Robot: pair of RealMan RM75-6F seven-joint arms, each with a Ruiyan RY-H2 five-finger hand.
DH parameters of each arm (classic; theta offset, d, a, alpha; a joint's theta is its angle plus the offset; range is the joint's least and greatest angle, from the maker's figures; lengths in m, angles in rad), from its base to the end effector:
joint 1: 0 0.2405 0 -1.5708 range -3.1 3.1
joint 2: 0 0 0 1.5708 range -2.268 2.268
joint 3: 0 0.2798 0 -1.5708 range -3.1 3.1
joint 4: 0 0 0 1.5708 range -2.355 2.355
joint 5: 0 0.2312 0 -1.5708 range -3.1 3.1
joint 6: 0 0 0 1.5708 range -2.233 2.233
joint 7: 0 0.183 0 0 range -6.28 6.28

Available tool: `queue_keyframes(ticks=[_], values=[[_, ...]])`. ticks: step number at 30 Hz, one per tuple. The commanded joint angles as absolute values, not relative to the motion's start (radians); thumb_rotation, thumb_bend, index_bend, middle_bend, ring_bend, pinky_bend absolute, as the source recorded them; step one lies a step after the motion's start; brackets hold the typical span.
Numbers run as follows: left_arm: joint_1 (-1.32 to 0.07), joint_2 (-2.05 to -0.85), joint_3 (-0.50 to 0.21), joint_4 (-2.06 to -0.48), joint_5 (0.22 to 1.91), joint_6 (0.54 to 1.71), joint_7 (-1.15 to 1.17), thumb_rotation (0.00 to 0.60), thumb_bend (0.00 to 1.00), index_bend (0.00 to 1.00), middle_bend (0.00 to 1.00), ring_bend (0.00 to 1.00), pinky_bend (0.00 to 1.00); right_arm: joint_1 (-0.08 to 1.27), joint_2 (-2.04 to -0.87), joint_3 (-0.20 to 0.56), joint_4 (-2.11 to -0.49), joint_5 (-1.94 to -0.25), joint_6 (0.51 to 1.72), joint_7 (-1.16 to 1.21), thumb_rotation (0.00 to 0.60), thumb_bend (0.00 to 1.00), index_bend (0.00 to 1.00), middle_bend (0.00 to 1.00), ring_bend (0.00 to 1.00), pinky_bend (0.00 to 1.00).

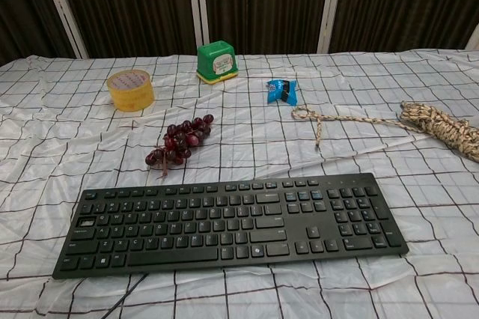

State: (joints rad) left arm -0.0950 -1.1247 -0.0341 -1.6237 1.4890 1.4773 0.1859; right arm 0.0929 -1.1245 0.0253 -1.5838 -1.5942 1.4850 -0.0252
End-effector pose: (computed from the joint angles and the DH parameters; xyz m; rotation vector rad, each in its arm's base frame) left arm -0.3389 0.2231 0.1433 -1.4490 -0.7889 -0.7677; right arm -0.3312 -0.2201 0.1396 1.4974 -0.8395 0.9083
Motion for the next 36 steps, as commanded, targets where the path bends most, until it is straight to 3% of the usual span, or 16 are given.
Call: queue_keyframes(ticks=[1,30,32,35,36], values=[[-0.095,-1.125,-0.034,-1.624,1.489,1.478,0.186,0.600,0.11,0.00,0.00,0.00,0.00,0.092,-1.123,0.025,-1.585,-1.591,1.484,-0.026,0.600,0.09,0.07,0.00,0.00,0.12],[-0.090,-1.129,-0.035,-1.624,1.499,1.496,0.189,0.600,0.11,0.00,0.00,0.00,0.00,0.093,-1.109,0.016,-1.615,-1.578,1.460,-0.031,0.600,0.10,0.07,0.01,0.00,0.13],[-0.090,-1.130,-0.037,-1.623,1.498,1.499,0.187,0.600,0.11,0.00,0.00,0.00,0.00,0.097,-1.107,0.013,-1.622,-1.581,1.452,-0.029,0.600,0.10,0.07,0.12,0.07,0.20],[-0.089,-1.131,-0.038,-1.622,1.499,1.502,0.186,0.600,0.11,0.00,0.00,0.00,0.00,0.109,-1.104,0.010,-1.638,-1.589,1.432,-0.026,0.600,0.10,0.07,0.43,0.38,0.46],[-0.089,-1.131,-0.038,-1.621,1.499,1.502,0.186,0.600,0.11,0.00,0.00,0.00,0.00,0.114,-1.102,0.009,-1.646,-1.590,1.422,-0.024,0.600,0.10,0.07,0.50,0.45,0.51]])
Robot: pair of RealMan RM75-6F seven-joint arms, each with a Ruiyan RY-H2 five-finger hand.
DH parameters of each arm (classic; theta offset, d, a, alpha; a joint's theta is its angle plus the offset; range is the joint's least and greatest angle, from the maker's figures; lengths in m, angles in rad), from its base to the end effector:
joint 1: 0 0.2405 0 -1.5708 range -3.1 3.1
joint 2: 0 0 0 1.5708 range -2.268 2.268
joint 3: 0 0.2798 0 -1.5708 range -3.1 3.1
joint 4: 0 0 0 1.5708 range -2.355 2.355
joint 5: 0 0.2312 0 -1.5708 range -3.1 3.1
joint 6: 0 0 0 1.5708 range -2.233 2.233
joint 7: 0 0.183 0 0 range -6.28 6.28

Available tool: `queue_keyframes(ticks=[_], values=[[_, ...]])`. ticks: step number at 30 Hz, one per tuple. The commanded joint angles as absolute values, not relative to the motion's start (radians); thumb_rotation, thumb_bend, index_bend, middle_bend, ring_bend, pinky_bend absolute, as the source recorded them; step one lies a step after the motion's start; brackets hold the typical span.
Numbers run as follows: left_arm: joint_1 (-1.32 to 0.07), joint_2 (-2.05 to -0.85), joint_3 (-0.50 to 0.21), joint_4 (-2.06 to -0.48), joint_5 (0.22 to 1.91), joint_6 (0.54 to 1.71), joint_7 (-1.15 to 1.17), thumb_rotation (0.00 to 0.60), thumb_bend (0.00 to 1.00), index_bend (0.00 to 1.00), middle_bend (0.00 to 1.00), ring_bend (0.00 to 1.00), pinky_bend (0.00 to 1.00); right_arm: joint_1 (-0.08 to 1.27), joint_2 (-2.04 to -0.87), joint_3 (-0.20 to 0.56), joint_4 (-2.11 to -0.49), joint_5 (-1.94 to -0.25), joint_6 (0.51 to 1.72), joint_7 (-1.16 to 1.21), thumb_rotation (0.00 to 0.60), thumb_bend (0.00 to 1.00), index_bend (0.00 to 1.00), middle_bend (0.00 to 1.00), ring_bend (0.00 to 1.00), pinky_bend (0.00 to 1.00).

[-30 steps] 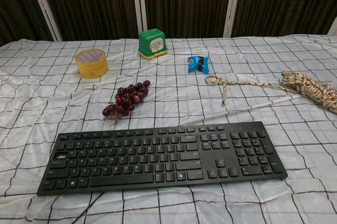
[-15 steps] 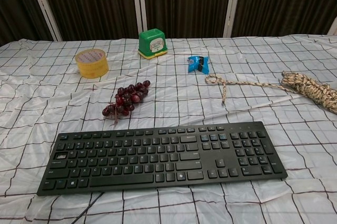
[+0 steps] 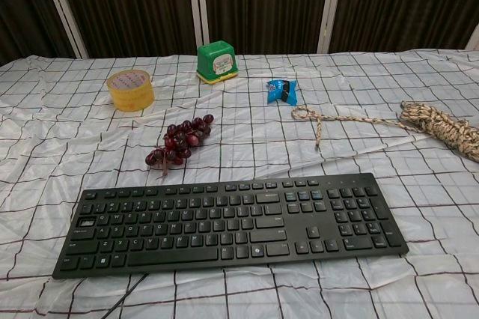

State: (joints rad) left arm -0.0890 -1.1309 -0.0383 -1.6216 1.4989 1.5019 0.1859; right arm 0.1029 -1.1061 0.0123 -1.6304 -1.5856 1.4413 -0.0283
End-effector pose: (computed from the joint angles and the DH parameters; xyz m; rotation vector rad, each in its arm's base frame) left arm -0.3363 0.2221 0.1455 -1.4347 -0.7715 -0.7881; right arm -0.3263 -0.2192 0.1326 1.5232 -0.8963 0.8938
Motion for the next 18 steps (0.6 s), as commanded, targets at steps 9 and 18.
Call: queue_keyframes(ticks=[9,18], values=[[-0.092,-1.142,-0.042,-1.614,1.493,1.497,0.183,0.600,0.11,0.00,0.00,0.00,0.00,0.258,-1.064,0.002,-1.831,-1.471,1.102,-0.103,0.600,0.33,0.11,0.86,0.81,0.79],[-0.094,-1.140,-0.044,-1.613,1.488,1.493,0.177,0.600,0.11,0.00,0.00,0.00,0.00,0.346,-1.089,0.001,-1.921,-1.284,0.944,-0.297,0.600,0.47,0.13,0.90,0.87,0.82]])
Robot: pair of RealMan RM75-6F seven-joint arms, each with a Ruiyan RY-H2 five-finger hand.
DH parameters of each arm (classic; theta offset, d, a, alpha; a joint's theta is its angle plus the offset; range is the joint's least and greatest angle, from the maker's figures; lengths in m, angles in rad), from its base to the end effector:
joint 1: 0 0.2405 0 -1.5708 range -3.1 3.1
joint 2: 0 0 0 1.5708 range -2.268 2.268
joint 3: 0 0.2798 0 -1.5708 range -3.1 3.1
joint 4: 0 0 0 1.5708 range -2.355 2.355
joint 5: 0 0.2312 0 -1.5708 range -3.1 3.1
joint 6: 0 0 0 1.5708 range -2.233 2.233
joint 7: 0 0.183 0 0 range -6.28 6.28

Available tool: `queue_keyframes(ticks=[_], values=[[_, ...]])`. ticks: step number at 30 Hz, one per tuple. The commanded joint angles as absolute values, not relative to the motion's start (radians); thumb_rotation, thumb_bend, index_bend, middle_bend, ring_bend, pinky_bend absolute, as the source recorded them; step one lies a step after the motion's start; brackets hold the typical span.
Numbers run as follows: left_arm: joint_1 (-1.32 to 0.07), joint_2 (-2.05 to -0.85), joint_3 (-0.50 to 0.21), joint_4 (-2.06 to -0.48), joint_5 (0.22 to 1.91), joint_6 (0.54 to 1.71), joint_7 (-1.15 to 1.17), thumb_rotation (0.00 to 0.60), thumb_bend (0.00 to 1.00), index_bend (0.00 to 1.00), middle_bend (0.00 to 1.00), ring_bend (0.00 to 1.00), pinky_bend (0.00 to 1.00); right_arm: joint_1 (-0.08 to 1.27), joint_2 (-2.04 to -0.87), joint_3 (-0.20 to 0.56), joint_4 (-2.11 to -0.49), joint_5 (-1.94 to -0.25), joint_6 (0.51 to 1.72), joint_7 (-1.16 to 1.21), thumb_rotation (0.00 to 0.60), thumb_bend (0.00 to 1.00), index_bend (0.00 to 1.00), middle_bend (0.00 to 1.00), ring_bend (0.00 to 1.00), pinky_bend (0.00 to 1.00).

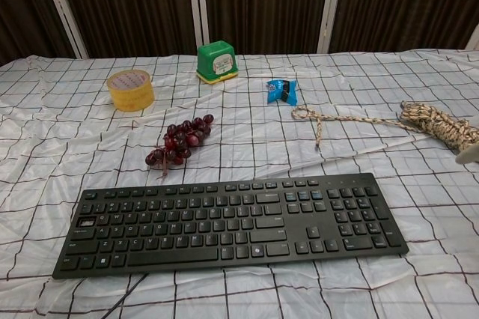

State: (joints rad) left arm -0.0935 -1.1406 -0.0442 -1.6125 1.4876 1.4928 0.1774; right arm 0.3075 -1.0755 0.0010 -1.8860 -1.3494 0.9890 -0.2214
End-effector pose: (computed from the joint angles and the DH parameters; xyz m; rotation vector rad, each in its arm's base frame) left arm -0.3383 0.2251 0.1433 -1.4271 -0.7836 -0.7909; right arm -0.2774 -0.2450 0.0532 1.8157 -1.1987 0.6630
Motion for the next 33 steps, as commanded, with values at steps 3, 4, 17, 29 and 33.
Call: queue_keyframes(ticks=[3,4,17,29,33], values=[[-0.094,-1.140,-0.043,-1.612,1.490,1.492,0.176,0.600,0.11,0.00,0.00,0.00,0.00,0.363,-1.113,0.009,-1.940,-1.229,0.939,-0.340,0.600,0.48,0.13,0.91,0.88,0.83],[-0.094,-1.140,-0.043,-1.612,1.490,1.492,0.176,0.600,0.11,0.00,0.00,0.00,0.00,0.366,-1.117,0.010,-1.944,-1.218,0.939,-0.347,0.600,0.49,0.13,0.91,0.88,0.83],[-0.097,-1.138,-0.042,-1.616,1.481,1.480,0.178,0.600,0.11,0.00,0.00,0.00,0.00,0.450,-1.198,0.027,-1.977,-1.004,0.934,-0.479,0.600,0.50,0.07,0.91,0.88,0.83],[-0.098,-1.137,-0.045,-1.618,1.475,1.479,0.177,0.600,0.11,0.00,0.00,0.00,0.00,0.529,-1.267,0.027,-2.005,-0.853,0.964,-0.562,0.600,0.50,0.06,0.91,0.88,0.82],[-0.099,-1.137,-0.045,-1.618,1.475,1.477,0.176,0.600,0.11,0.00,0.00,0.00,0.00,0.548,-1.289,0.022,-2.000,-0.820,0.973,-0.574,0.600,0.50,0.06,0.91,0.88,0.83]])
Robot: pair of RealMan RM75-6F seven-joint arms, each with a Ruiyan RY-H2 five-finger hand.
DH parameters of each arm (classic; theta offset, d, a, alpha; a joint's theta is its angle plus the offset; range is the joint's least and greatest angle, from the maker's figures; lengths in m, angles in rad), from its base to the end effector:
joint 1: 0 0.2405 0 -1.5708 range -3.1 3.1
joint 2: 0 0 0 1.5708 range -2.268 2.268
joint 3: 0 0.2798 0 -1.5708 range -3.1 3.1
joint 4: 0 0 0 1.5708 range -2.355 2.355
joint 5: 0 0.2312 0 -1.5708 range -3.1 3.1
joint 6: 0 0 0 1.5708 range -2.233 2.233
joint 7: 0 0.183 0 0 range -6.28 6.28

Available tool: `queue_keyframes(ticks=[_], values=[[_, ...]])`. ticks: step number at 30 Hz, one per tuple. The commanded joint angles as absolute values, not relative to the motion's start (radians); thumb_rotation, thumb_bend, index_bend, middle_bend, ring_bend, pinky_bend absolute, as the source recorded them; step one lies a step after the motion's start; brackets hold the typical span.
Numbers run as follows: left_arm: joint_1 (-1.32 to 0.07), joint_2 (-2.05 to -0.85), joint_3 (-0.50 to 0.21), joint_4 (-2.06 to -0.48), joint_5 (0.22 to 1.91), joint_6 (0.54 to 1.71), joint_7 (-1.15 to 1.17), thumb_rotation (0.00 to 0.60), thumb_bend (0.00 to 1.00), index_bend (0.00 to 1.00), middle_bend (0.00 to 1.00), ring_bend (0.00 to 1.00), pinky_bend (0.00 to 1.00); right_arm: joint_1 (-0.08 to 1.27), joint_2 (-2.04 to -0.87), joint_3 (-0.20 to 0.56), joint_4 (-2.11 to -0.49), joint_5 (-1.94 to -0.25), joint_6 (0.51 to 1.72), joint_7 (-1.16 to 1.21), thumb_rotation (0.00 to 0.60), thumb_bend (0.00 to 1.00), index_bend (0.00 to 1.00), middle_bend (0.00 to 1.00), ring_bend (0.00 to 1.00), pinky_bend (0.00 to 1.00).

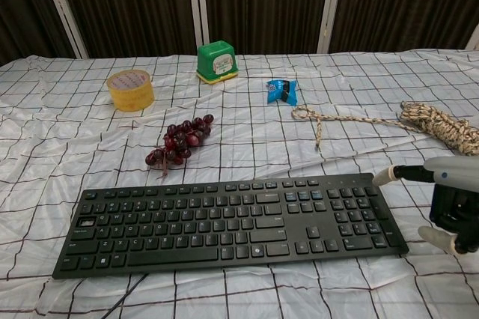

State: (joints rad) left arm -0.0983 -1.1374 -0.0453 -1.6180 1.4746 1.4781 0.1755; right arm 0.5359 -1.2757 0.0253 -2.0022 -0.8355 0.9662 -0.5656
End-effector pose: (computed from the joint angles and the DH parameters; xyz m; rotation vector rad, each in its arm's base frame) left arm -0.3394 0.2269 0.1424 -1.4268 -0.7996 -0.7834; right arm -0.2148 -0.2676 -0.0212 1.8658 -1.3547 0.5590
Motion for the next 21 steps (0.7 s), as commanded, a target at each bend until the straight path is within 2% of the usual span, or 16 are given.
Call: queue_keyframes(ticks=[1,21], values=[[-0.099,-1.137,-0.044,-1.618,1.476,1.477,0.176,0.600,0.11,0.00,0.00,0.00,0.00,0.553,-1.297,0.021,-1.999,-0.811,0.976,-0.577,0.600,0.50,0.06,0.91,0.88,0.83],[-0.103,-1.137,-0.042,-1.623,1.473,1.467,0.170,0.600,0.11,0.00,0.00,0.00,0.00,0.625,-1.359,0.020,-1.967,-0.674,1.006,-0.586,0.600,0.50,0.06,0.91,0.88,0.83]])
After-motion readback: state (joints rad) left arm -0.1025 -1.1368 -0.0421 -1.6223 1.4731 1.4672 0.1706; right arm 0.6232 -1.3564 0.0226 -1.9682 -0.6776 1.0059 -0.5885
